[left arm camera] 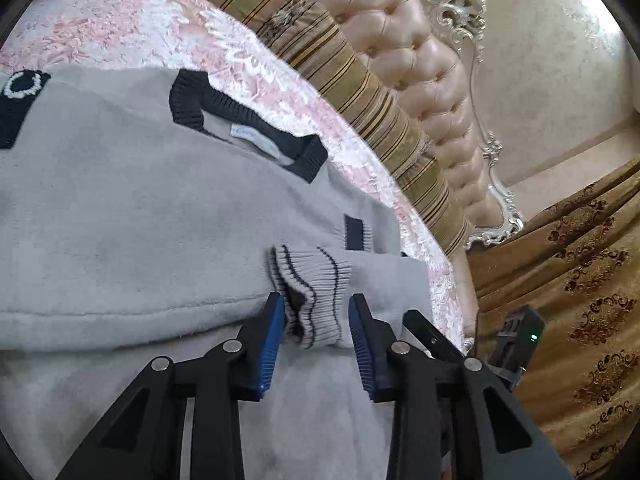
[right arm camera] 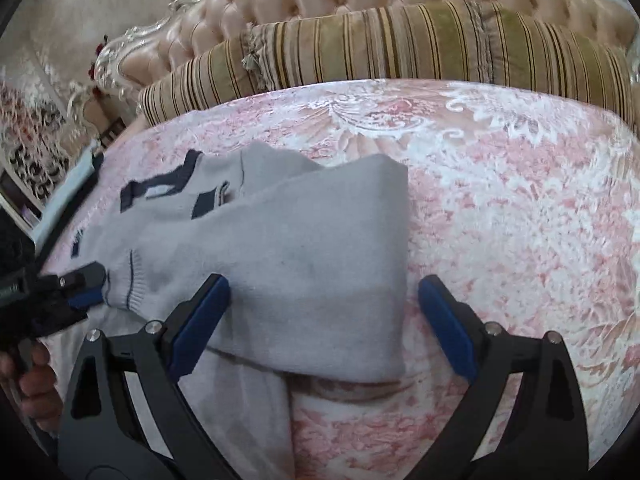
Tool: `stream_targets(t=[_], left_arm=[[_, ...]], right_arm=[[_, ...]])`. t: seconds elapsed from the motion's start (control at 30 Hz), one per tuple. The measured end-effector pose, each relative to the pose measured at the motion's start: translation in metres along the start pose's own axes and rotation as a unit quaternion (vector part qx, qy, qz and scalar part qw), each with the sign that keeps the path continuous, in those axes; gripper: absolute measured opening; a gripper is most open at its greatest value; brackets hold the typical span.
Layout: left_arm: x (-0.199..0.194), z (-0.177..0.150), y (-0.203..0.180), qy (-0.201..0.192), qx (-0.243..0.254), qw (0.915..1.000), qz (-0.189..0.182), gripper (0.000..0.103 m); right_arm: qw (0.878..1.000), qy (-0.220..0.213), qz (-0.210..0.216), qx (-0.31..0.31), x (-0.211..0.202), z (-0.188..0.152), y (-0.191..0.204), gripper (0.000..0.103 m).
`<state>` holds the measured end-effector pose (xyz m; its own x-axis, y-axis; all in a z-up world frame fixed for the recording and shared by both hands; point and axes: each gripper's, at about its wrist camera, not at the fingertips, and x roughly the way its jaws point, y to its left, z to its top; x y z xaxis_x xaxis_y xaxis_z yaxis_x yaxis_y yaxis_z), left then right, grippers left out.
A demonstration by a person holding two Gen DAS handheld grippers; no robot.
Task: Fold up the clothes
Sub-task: 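Grasp the striped sleeve cuff with the left tool, then lay the held cuff across the sweater body with the left tool, release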
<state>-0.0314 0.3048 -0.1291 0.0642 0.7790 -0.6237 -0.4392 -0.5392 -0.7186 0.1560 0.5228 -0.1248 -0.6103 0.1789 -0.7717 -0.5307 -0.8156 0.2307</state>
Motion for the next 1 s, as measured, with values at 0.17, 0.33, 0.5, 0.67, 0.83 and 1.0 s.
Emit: stream_targets(t=[0.17,0.33,0.5,0.67,0.83,1.0], left_arm=[[0.008,0.002,-0.001,0.006,0.004,1.0000,0.004,0.030],[0.005,0.005,-0.011,0.007,0.032,0.9994,-0.007,0.009],[-0.020,0.021,-0.041,-0.023,0.089,0.9958,-0.006,0.009],[-0.062,0.047,-0.046,-0.068,0.122,0.9900,0.018,0.009],[-0.098,0.057,0.005,-0.101,0.098,0.9878,0.066,0.009],[-0.087,0.045,0.057,-0.079,0.065,0.9900,0.097,0.009]], right_arm=[[1.000,0.004,0.000,0.000,0.001,-0.001,-0.002,0.098],[0.998,-0.021,0.016,0.054,-0.020,0.011,-0.023,0.098],[0.992,-0.081,0.015,0.091,-0.055,0.024,-0.042,0.098],[0.993,-0.075,0.019,0.094,-0.054,0.028,-0.045,0.098],[0.994,-0.063,0.019,0.087,-0.045,0.025,-0.041,0.098],[0.995,-0.062,0.014,0.075,-0.041,0.024,-0.036,0.098]])
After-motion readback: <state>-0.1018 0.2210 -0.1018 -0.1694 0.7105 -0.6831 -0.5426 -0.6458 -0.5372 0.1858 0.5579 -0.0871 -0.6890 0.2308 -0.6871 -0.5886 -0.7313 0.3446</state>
